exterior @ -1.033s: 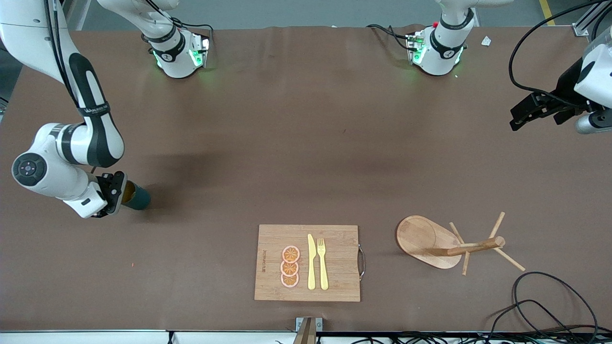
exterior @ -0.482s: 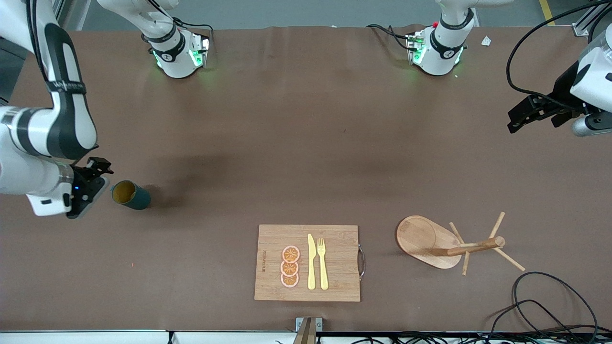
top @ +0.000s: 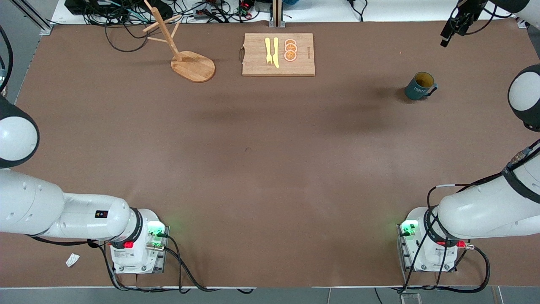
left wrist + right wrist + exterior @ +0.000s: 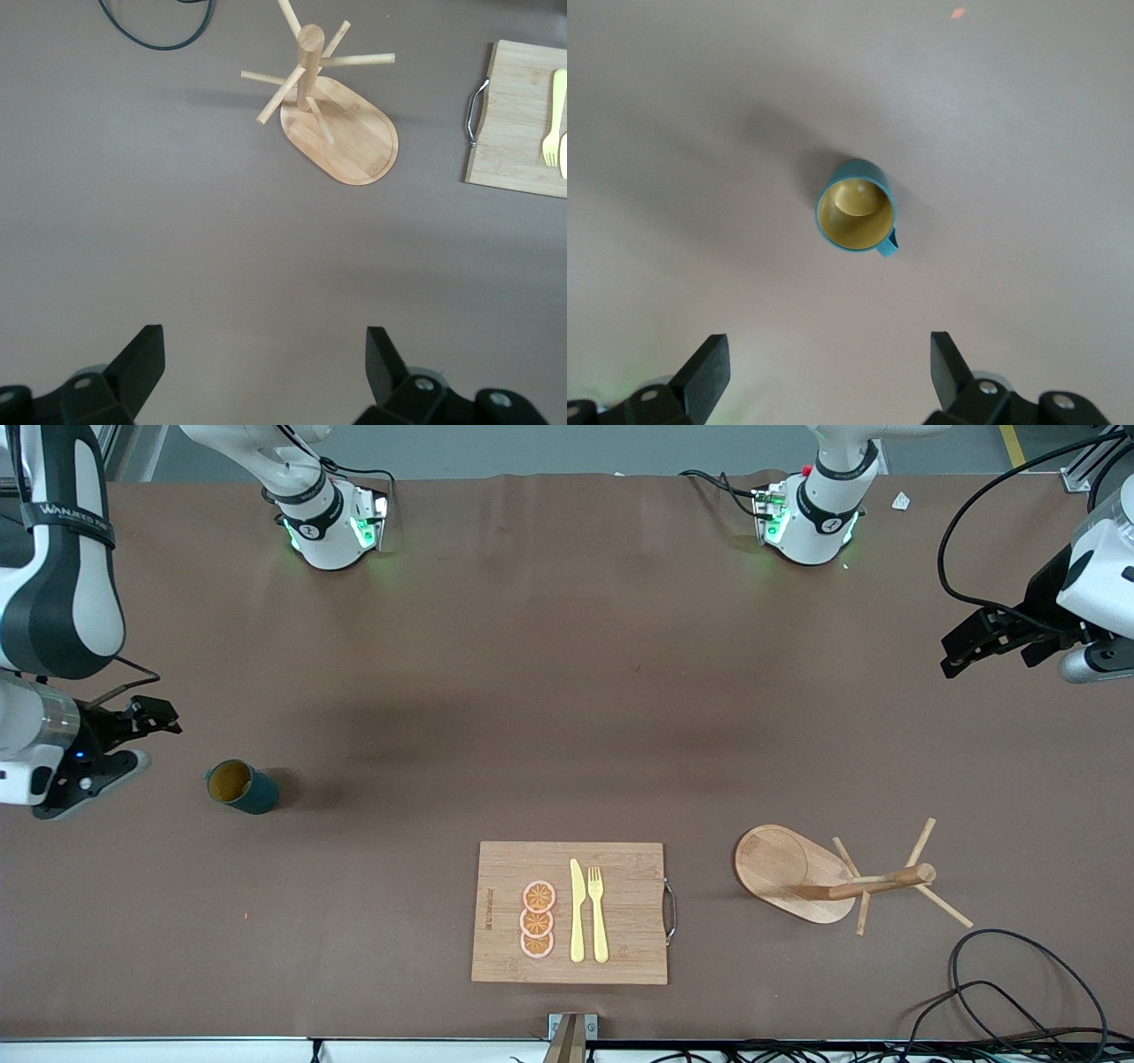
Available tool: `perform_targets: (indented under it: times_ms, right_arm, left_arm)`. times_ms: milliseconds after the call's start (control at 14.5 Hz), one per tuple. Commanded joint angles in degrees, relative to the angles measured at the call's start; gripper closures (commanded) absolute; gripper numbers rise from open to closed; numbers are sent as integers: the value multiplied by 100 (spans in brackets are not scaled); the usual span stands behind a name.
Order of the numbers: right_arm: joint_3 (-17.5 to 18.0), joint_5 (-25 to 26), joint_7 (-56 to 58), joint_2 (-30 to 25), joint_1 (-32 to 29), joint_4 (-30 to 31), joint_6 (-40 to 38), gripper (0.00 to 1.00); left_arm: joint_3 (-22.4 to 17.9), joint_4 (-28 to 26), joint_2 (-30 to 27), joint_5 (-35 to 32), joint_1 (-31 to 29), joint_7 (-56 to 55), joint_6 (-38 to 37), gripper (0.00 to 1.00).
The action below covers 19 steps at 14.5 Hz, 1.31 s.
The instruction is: Transfer cup from left to right arm and place
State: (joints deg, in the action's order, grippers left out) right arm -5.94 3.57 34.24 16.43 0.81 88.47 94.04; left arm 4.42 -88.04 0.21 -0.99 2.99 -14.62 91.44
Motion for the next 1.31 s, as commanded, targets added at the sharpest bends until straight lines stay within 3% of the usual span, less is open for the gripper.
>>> perform_targets:
  times_ms: [0, 138, 413, 620, 826, 1239]
  right_arm:
    - [14, 21, -1135, 18, -19, -251, -297, 0]
    - [-21, -215, -1969, 1, -54, -427, -613, 0]
    - [14, -217, -3721, -17, 7, -918, -1299, 0]
    - [32, -278, -3531, -17, -10, -1139, -1415, 0]
    - [5, -251, -2634, -8, 7, -1166, -1406, 0]
    - [5, -190, -2580, 36, -54, -1376, -1397, 0]
  left_arm:
    - [42, -55, -56, -68, -53, 47, 67, 0]
    - [42, -46, -56, -68, -53, 47, 76, 0]
    - [50, -29, -64, -67, -17, 29, 76, 0]
    - [51, -29, -64, -59, -35, 108, 23, 0]
    - [42, -20, -56, -59, -44, 83, 23, 0]
    - [42, 68, -29, -76, -35, 73, 23, 0]
